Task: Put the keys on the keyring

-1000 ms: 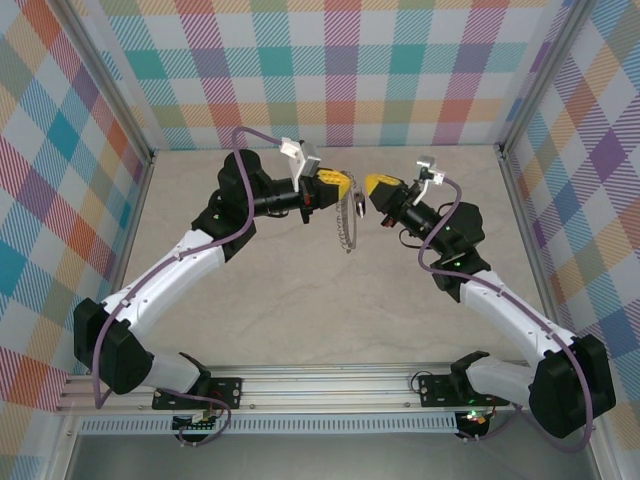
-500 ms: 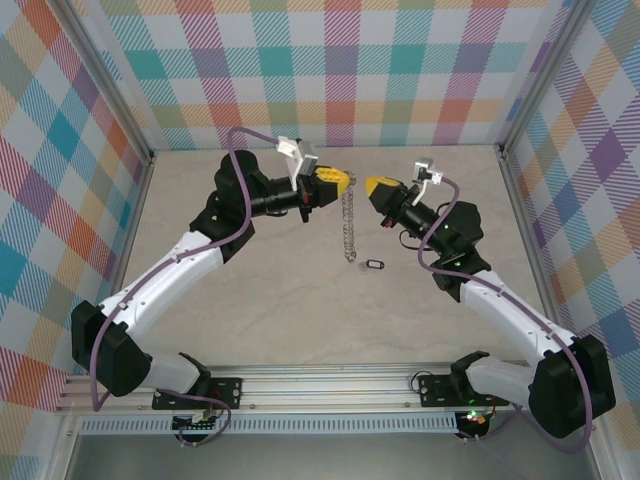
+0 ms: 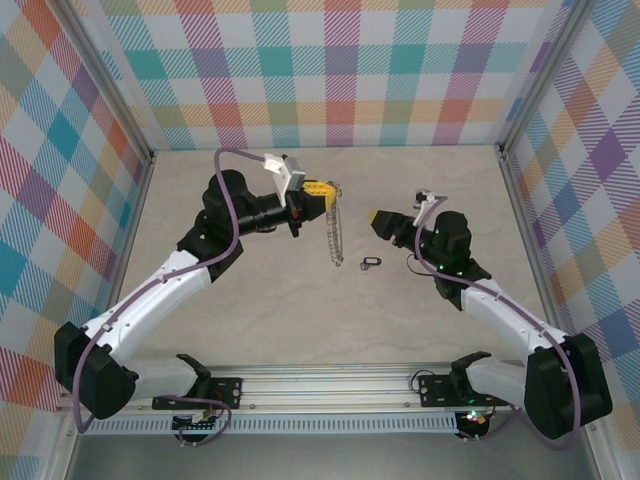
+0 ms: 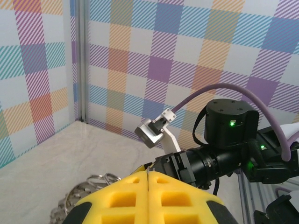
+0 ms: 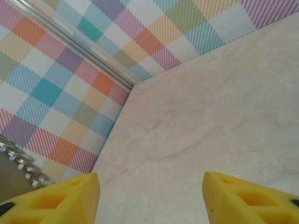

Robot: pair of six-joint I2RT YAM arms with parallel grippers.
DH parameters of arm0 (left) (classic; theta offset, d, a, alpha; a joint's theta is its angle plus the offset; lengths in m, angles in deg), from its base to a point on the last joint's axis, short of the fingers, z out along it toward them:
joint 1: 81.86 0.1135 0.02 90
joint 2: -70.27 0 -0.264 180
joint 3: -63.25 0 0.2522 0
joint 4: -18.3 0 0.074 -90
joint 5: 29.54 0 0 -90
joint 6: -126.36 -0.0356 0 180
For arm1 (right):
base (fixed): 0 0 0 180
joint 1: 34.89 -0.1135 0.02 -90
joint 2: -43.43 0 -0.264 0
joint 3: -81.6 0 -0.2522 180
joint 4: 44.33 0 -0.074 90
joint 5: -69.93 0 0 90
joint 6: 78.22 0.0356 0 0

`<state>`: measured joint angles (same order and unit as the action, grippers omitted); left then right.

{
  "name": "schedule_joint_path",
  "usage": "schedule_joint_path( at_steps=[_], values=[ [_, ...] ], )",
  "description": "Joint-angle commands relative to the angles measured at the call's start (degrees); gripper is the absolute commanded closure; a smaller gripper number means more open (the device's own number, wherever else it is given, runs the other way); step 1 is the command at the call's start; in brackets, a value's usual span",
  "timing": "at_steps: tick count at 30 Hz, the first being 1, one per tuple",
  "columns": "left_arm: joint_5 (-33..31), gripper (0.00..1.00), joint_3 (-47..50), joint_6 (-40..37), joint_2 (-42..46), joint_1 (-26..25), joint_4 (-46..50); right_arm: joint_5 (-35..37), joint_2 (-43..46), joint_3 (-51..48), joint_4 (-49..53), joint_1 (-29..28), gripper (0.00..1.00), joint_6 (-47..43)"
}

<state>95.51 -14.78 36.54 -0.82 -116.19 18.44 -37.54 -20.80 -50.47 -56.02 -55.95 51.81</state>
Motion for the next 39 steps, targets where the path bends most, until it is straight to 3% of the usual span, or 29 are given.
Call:
schedule_joint_path(
  at_steps=[1, 8, 14, 25, 39],
  values=[
    [2.68, 1.0, -0.15, -0.24, 2.49, -0.29, -1.93, -4.97, 2.91, 2.9, -1.2, 0.3, 0.38, -2.07],
    [10.9, 1.0, -3.93, 3.07, 0.21, 0.66, -1.89, -13.04, 5.2, 9.32, -1.01, 1.31, 0.42, -6.07],
    [12.77, 1.0, -4.91, 8.76, -1.8, 1.59, -6.95, -16.44, 7.3, 10.85, -1.87, 3.99, 0.49, -5.82],
    [10.97, 1.0, -4.9, 16.75, -3.78, 1.99, -16.77, -12.99, 9.88, 7.11, -2.67, 7.13, 0.53, -3.74],
    [11.98, 1.0, -4.86, 14.79, -3.55, 1.98, -16.23, -12.48, 6.83, 6.26, -4.37, 7.44, 0.52, -2.42]
  ],
)
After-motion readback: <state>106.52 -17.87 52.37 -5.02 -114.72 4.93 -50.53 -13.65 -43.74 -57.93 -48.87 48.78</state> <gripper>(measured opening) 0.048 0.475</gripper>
